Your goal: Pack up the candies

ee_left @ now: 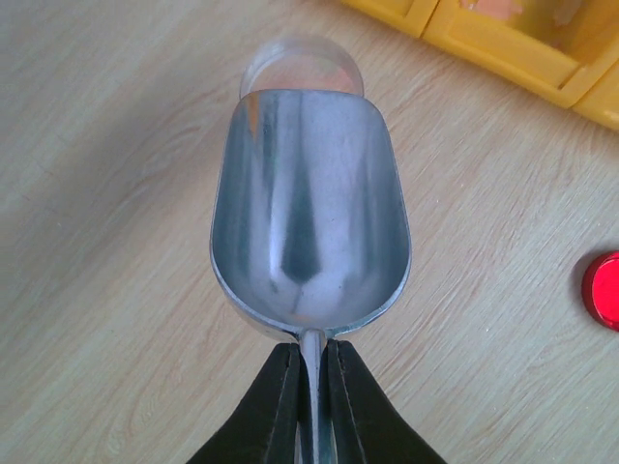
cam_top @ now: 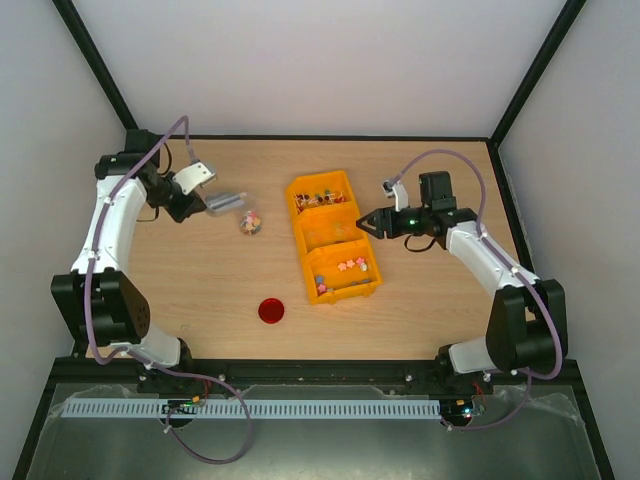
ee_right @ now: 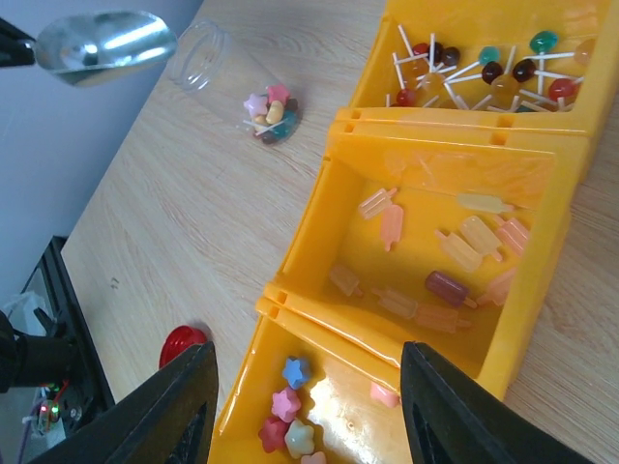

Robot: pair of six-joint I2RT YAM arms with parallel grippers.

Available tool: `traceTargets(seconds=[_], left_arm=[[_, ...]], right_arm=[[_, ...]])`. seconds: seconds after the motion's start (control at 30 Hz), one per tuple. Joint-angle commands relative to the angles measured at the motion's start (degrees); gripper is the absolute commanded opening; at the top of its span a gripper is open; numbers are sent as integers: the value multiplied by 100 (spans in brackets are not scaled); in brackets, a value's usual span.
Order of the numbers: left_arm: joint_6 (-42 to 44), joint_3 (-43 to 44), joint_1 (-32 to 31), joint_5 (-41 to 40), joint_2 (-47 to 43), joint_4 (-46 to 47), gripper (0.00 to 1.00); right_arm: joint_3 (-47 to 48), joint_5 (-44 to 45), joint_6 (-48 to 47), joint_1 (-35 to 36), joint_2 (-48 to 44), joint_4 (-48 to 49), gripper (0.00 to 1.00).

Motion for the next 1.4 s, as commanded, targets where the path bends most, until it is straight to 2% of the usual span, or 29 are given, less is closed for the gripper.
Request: traceTargets(seconds=[0.0,0.27,0.4,0.5,0.67,0.8,1.07,1.37], left_arm=[[180,271,-9,573,-370,39,2],[131,-584,-12,993,-1544,1654,2],[-307,-1191,-5,1008,-2121,2660,2],[-949,-1499,-4,800,-2265,3186,2],[-2276,-1696,219,293,-1957,3593,2],[-2925,-1912,524,106,-1626,3639,2],[-3388,-2631,895,-87,-1043,4083,4],[-3546,-3024,917,-193,-287,4616,4]], right_arm=[[103,71,-287,187,-112,-52,53],[304,311,-452,659,26,-29,53],[466,454,-383,958,211,72,53],[556,587,-351,1243,341,194,53],[814,812,-407,1806,675,220,53],[1048,970,-431,2293,1032,250,53],[1592,1375,-499,3043,1919,279,52],[2124,1855,-446,3471,2822,451,52]])
